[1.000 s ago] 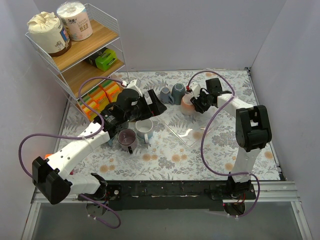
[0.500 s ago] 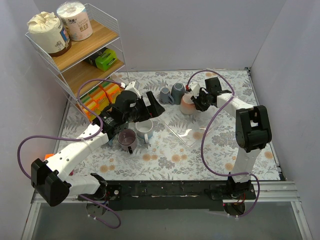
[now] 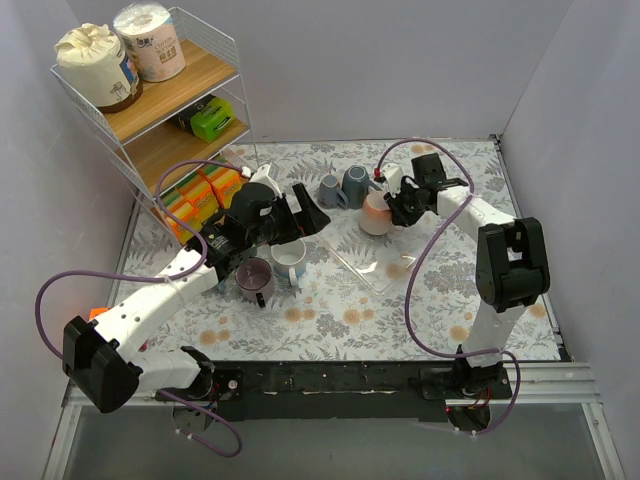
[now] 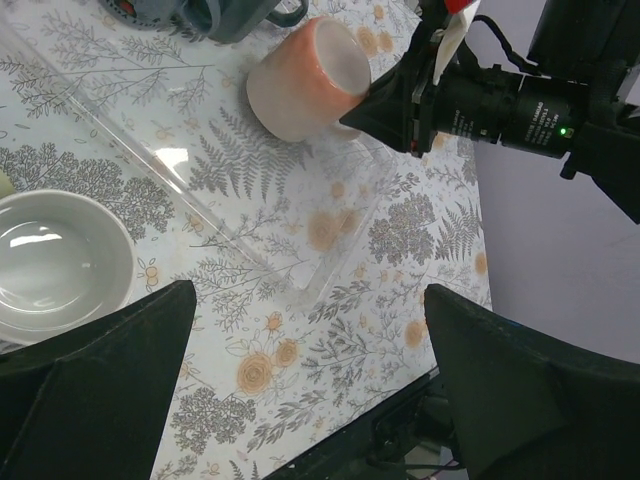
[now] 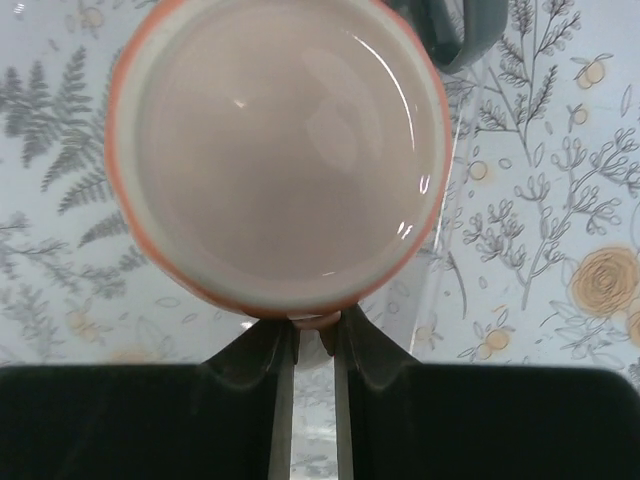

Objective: Turn the mug right side up

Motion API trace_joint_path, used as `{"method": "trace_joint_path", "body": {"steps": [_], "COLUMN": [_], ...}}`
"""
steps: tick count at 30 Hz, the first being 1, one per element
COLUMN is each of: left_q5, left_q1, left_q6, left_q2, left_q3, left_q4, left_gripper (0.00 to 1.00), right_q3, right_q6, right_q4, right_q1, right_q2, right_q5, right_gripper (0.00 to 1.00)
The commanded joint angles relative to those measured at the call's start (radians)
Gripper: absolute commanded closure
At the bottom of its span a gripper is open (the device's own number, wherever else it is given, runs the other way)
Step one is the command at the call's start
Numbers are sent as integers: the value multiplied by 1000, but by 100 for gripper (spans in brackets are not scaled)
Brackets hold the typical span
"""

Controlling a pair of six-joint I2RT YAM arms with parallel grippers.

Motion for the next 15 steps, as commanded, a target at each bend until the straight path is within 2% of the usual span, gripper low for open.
{"method": "trace_joint_path", "body": {"steps": [1, 4, 9, 10, 11, 13, 14, 15], "left_q5": [41, 51, 88, 92, 100, 144, 182, 292], "left_q1": [5, 5, 5, 5, 3, 5, 5, 5], "left_q6": [7, 8, 11, 11, 14, 28, 43, 65], "left_q2": [-25, -19, 4, 6, 6, 10, 7, 6], "left_q3": [-24, -42, -45, -47, -50, -61, -71, -84], "left_q4": [43, 77, 123, 132, 155, 182, 248, 287], "left_gripper": [2, 2, 2, 2, 2, 2, 2, 2], "right_q3": [26, 25, -136, -159, -191, -263, -289, -313], "right_q6": [239, 410, 619, 716, 763, 910, 962, 1013], "right_q4": [-21, -23, 160, 192, 280, 353, 460, 505], "right_q1": [19, 30, 28, 27, 27, 28, 28, 27], "right_q2": [-102, -113, -278, -308, -334, -407, -432, -479], "right_q5": [-104, -193, -276, -289, -350, -389, -423, -420], "right_gripper": [99, 99, 99, 99, 99, 99, 99, 99]}}
